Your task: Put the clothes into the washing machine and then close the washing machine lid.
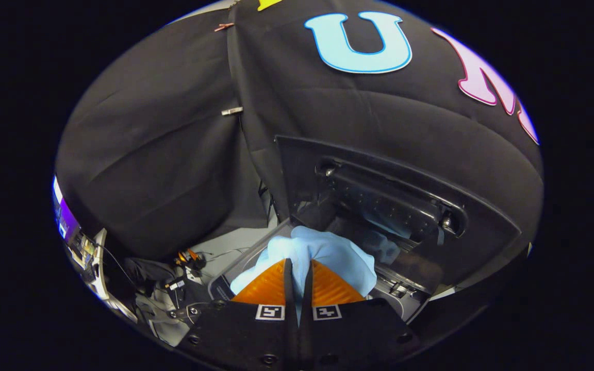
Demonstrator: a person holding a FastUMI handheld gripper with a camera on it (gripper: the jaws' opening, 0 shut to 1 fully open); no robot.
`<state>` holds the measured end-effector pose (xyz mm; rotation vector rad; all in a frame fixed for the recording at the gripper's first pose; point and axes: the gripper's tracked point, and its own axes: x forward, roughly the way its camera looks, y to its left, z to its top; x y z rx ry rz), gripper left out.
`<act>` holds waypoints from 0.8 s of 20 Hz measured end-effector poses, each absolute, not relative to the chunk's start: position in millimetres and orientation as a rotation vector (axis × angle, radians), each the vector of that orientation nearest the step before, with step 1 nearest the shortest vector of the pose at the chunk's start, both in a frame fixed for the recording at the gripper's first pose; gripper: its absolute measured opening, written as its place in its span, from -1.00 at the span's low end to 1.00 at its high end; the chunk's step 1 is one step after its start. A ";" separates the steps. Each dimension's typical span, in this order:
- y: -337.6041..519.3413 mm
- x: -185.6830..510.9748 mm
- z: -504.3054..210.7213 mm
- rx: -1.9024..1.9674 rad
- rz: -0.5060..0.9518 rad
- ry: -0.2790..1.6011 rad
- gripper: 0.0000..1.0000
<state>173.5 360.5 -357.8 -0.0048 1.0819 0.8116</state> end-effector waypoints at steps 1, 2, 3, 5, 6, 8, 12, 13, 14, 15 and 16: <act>359.9 171.3 -359.9 -0.017 0.818 1.084 -0.89; 359.4 169.2 -361.4 -0.028 0.823 1.087 -0.89; 359.7 167.8 -363.3 -0.038 0.829 1.090 -0.90; 359.7 167.4 -362.4 -0.046 0.830 1.098 -0.89; 359.4 167.0 -363.5 -0.045 0.824 1.102 -0.89; 359.3 169.3 -365.5 -0.022 0.804 1.116 -0.89; 370.5 179.3 -340.8 0.084 0.830 1.064 0.58; 373.6 182.6 -336.3 0.093 0.835 1.043 0.95; 372.0 181.1 -334.9 0.092 0.839 1.034 0.99; 372.6 181.1 -334.3 0.090 0.844 1.029 0.99; 373.1 180.8 -333.2 0.089 0.847 1.024 0.99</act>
